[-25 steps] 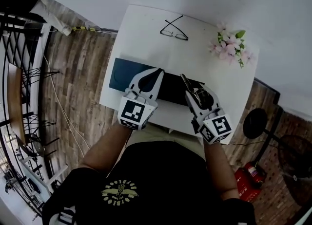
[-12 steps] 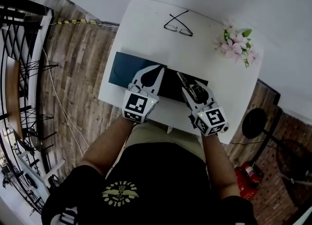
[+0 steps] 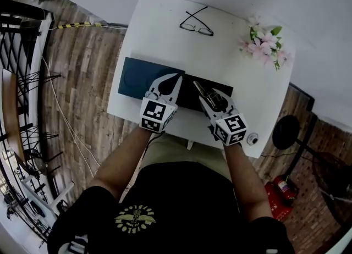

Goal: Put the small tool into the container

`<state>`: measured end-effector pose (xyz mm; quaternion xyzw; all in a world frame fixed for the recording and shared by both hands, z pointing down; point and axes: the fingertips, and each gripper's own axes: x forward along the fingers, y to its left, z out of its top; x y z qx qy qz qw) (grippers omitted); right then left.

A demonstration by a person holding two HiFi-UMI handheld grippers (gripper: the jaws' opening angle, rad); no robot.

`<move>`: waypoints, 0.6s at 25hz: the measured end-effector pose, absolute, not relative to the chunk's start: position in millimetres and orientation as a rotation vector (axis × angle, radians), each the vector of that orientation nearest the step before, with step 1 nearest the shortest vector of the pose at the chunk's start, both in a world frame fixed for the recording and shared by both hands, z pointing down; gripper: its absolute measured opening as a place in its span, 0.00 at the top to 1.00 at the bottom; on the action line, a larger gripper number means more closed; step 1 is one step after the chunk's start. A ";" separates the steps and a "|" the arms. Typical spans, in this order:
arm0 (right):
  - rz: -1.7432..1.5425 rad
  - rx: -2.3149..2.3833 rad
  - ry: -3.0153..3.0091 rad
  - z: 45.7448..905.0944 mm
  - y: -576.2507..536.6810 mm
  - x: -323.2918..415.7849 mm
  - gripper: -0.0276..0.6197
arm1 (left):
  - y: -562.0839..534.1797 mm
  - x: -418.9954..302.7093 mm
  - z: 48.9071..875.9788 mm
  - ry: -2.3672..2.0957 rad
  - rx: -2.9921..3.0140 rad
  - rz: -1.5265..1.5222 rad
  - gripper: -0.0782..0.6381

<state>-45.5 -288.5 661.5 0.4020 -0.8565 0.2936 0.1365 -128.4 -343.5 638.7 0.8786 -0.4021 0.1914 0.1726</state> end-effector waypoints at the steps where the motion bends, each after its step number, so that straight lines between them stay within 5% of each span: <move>1: 0.852 1.159 -2.472 666.0 -288.1 -45.5 0.67 | -342.8 -128.0 643.4 -1.133 2.491 0.555 0.88; 15: 0.905 1.106 -2.385 689.3 -306.2 -54.5 0.67 | -339.6 -126.7 653.0 -1.113 2.509 0.522 0.88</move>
